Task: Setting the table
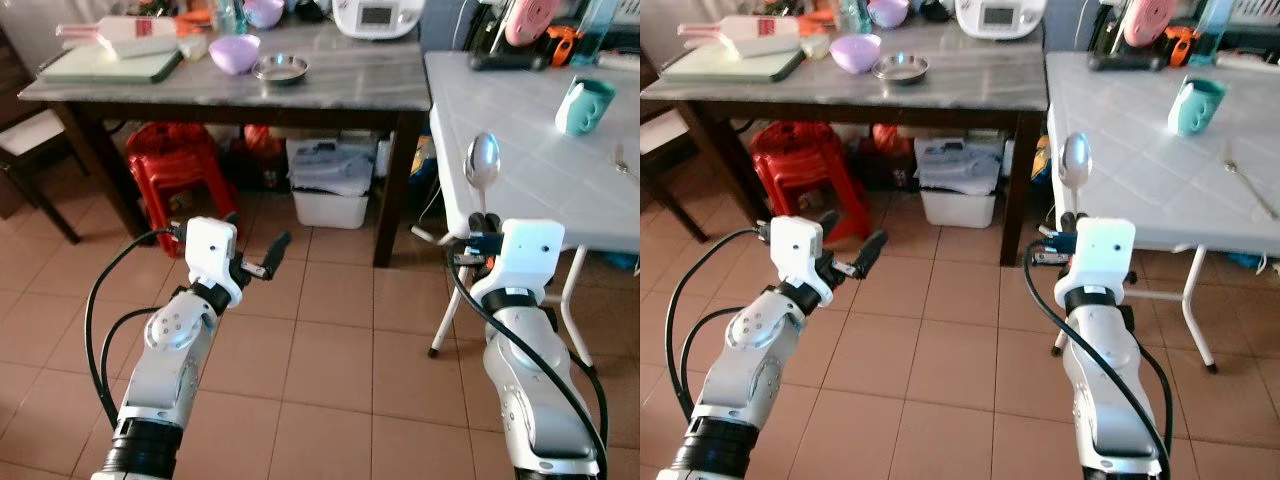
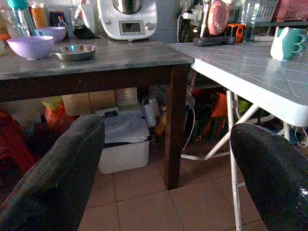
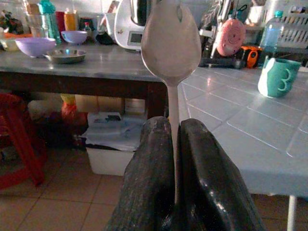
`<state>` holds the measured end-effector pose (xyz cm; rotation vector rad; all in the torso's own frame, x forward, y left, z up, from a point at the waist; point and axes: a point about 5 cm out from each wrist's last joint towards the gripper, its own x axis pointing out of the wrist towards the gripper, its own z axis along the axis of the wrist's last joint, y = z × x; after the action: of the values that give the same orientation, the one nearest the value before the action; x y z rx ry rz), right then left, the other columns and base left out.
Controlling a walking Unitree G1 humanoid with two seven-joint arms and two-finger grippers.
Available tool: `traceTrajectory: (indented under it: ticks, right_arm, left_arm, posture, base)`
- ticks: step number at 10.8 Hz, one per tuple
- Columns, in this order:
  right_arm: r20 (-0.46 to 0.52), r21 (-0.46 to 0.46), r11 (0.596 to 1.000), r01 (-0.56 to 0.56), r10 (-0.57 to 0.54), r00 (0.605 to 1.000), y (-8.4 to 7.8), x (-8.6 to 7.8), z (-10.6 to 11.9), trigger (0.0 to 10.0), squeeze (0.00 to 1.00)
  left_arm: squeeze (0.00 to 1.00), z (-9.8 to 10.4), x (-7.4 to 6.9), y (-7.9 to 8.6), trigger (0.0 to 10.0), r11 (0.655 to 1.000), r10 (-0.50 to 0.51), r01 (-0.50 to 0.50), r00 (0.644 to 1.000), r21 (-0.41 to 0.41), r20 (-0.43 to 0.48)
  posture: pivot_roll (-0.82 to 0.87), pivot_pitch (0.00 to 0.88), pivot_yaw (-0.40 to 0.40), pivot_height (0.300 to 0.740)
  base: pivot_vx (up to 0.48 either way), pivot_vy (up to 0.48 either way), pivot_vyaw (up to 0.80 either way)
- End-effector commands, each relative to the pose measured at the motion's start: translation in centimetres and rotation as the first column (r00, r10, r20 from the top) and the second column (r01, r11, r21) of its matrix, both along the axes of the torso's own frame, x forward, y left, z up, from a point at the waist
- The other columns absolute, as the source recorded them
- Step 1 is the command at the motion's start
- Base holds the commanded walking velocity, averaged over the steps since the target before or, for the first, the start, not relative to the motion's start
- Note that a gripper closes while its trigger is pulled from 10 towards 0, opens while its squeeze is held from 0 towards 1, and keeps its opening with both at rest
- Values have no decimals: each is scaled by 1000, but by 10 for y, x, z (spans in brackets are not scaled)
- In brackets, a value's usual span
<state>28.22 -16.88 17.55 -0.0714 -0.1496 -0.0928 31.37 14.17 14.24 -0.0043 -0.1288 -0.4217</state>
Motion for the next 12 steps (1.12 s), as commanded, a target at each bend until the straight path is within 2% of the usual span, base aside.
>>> traceTrajectory:
  ticks: [1,10,12]
  right_arm:
    - [22,-2,1000,1,-1,1000,0,0,6,10000,0]
    - [19,-10,1000,-5,6,1000,1,1,3,10000,0]
    - [19,-12,1000,-7,8,1000,1,1,3,10000,0]
  left_arm:
    - [0,1,-1,1,10000,1000,0,0,1000,-2,-3]
    - [0,0,-2,-1,10000,1000,-7,7,1000,3,-13]
    - [0,-4,1,3,10000,998,57,-56,998,29,-35]
  posture:
    - [-38,108,48,740]
    - [-34,105,46,740]
    - [-34,103,44,740]
  base:
    - [424,0,0]
    - [399,0,0]
    - [169,0,0]
